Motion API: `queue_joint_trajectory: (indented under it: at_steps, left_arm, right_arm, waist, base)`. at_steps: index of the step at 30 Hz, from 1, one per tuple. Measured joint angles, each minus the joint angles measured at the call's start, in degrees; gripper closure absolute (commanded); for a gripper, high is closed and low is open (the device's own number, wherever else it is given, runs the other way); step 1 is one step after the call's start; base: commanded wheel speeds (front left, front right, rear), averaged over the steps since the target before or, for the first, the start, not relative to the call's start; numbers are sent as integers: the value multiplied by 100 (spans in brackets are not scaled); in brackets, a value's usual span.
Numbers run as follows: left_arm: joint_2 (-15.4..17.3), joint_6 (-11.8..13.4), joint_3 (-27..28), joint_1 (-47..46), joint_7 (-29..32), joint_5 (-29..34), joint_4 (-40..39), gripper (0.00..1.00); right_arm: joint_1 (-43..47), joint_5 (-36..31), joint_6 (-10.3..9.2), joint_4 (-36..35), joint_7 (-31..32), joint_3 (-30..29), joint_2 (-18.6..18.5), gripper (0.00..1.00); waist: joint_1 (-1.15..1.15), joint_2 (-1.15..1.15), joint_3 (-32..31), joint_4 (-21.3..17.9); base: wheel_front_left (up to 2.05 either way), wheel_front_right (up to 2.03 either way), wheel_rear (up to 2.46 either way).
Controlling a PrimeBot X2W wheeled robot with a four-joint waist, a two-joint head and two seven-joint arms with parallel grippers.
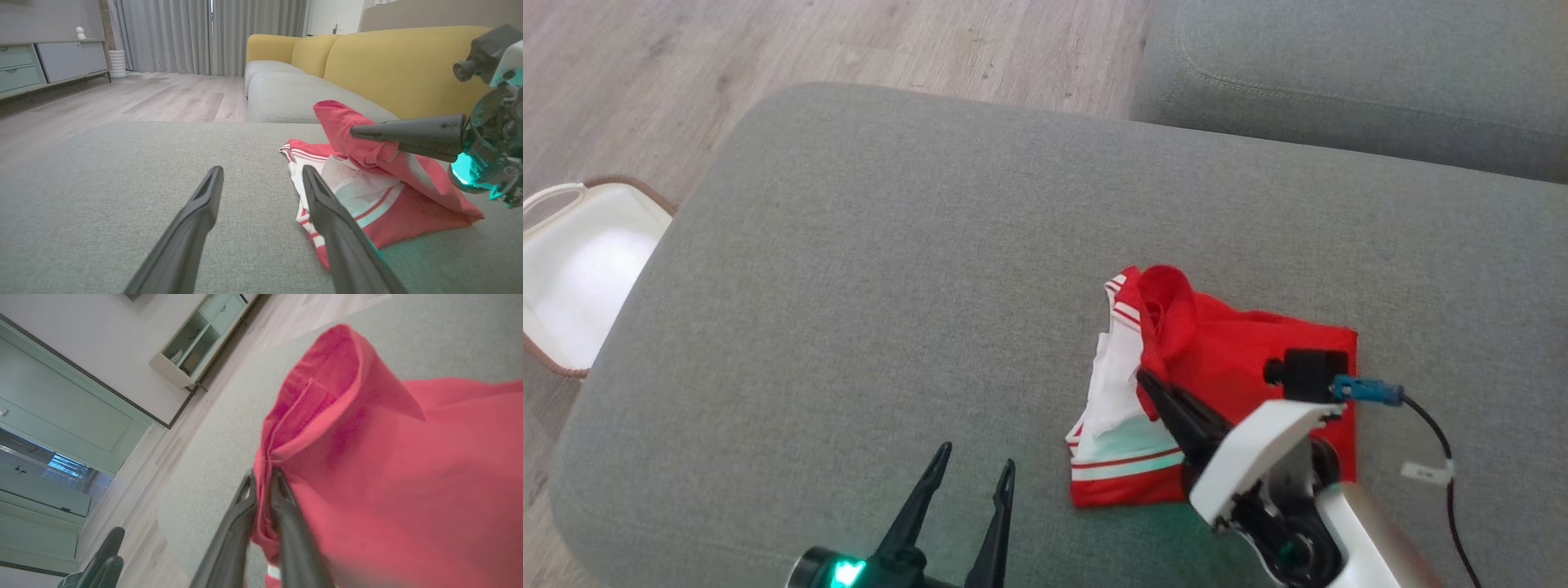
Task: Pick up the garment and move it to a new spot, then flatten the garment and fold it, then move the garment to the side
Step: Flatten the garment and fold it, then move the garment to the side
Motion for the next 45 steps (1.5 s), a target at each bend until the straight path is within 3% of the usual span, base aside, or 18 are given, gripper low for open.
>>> queue_joint_trajectory:
  at_steps: [9, 12, 16, 21, 25, 28, 33, 45]
  left_arm:
    - [-36, -2, 151, 8, 0, 53, 10, 0]
    - [-75, 5, 311, 52, 0, 53, -12, 0]
    - [-107, 68, 531, 243, 0, 7, -156, 0]
    - [-118, 157, 740, 290, 0, -14, -255, 0]
    - [-135, 167, 935, 413, 0, -53, -313, 0]
    - [-142, 209, 1077, 578, 0, -66, -330, 0]
    - [-144, 200, 1220, 812, 0, -65, -303, 0]
    - [-159, 73, 1406, 958, 0, 25, -261, 0]
  right_arm:
    - [-302, 25, 0, 120, -801, 381, -2, 0]
    - [-123, -589, 0, -224, -1277, 32, -199, 0]
    - [357, -921, 0, -431, -1970, -549, -501, 0]
    - [793, -1343, 0, -381, -2736, -931, -725, 0]
    - [1060, -2157, 0, -44, -3278, -1263, -887, 0]
    - [1337, -2851, 1, 140, -3367, -1463, -853, 0]
    - [1819, -3340, 1, 32, -3367, -1739, -495, 0]
    - [2047, -3470, 1, -125, -3367, -1871, -234, 0]
  waist:
    - [0, 0, -86, -128]
    - [0, 0, -218, -297]
    - [0, 0, -342, -514]
    - [0, 0, -451, -735]
    - [0, 0, -599, -905]
    - [-1, 0, -730, -992]
    - [-1, 0, -887, -1107]
    - [0, 0, -990, -1263]
  base:
    - [0, 0, 0]
    - [0, 0, 0]
    - [0, 0, 0]
    - [0, 0, 0]
    - [0, 0, 0]
    - [0, 0, 0]
    - [0, 0, 0]
    - [0, 0, 0]
